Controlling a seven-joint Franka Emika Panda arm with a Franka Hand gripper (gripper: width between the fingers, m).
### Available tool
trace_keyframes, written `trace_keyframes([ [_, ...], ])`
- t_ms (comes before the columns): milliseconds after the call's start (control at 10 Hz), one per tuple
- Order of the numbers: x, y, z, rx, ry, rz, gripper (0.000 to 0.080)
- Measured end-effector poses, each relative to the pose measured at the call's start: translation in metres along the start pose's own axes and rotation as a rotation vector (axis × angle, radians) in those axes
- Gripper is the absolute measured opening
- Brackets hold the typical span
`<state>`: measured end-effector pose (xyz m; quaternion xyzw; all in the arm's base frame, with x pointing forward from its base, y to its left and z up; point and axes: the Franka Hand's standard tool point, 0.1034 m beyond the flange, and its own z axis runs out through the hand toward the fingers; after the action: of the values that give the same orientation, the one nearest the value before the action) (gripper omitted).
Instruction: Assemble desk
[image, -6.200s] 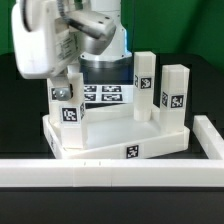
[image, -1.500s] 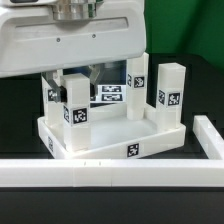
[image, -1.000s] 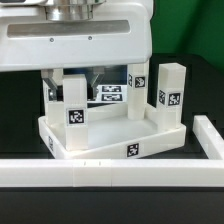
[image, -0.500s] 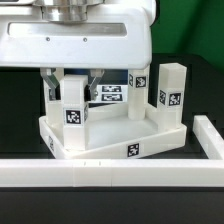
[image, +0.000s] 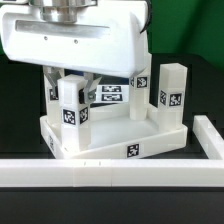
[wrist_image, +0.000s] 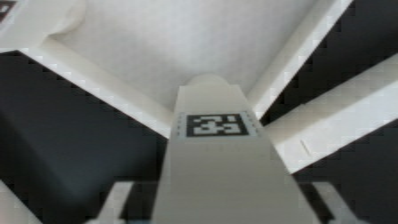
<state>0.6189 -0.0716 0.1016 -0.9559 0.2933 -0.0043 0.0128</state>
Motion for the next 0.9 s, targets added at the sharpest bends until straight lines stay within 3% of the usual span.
trace_keyframes([
  [900,-0.006,-0.014,0.0,0.011,-0.005,0.934,0.0291],
])
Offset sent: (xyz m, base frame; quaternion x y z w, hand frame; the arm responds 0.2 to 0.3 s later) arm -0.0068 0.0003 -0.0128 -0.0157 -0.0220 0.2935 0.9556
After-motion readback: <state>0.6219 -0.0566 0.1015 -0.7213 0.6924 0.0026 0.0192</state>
